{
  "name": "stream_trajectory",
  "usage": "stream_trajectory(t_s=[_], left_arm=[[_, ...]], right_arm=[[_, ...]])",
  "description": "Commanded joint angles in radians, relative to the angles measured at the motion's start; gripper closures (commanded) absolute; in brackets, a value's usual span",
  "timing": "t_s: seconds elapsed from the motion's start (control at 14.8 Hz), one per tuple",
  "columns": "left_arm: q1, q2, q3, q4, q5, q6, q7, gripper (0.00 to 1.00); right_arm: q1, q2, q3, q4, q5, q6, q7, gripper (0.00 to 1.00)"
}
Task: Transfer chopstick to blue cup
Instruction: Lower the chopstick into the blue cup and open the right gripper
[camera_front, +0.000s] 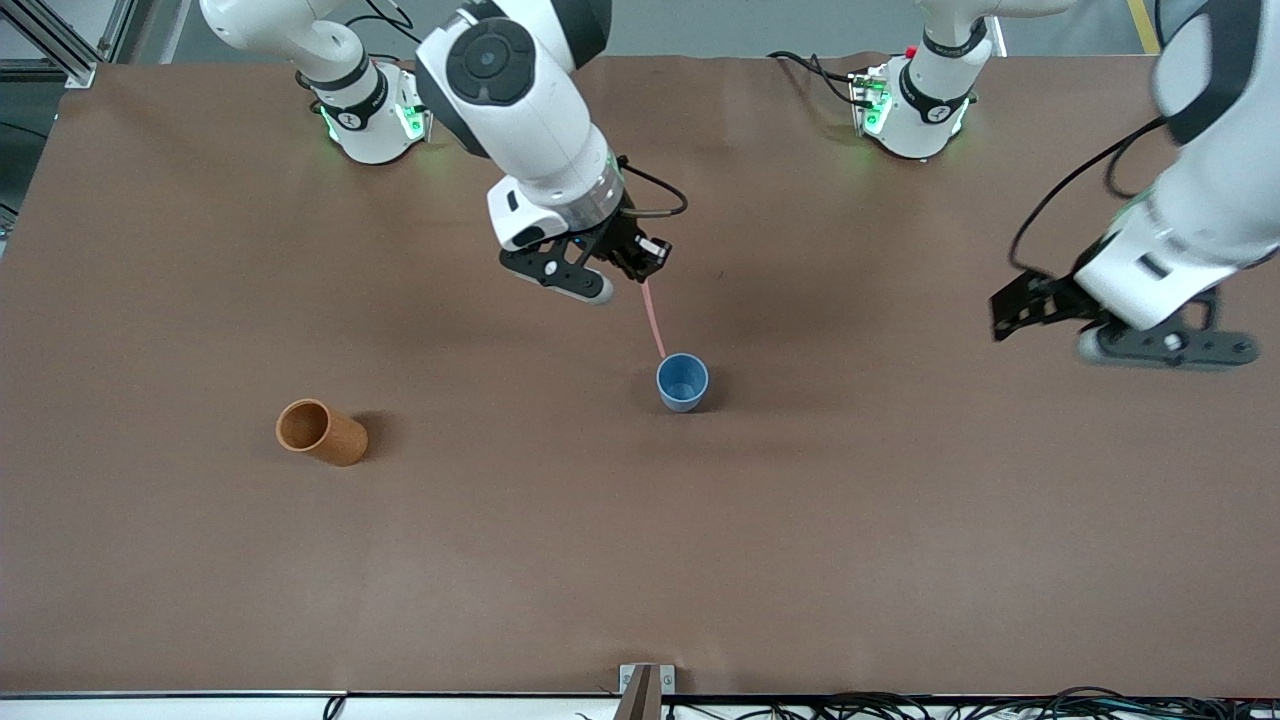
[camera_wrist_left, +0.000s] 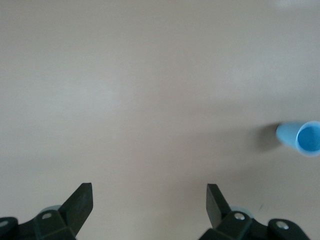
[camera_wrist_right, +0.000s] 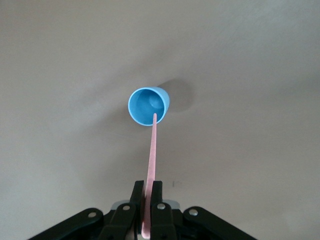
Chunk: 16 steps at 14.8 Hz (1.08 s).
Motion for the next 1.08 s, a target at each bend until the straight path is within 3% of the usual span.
stream_trajectory(t_s=[0.0,0.61,1.01], left_arm=[[-0.004,-0.019,0.010,0.101,-0.012,-0.128,0.065,0.00],[-0.002,-0.053,-0.011,0.098,-0.041,-0.151,0.006,0.00],[0.003,-0.052,-0.005,0.100,-0.055,-0.151,-0.009,0.00]], right_arm=[[0.031,0.034,-0.012,0.028,-0.006,0.033,0.045,0.96],[0.077,0.088,-0.012,0.025,-0.061,0.070,0.052,0.96],[0.075,0.096,-0.012,0.025,-0.067,0.070,0.051,0.81]])
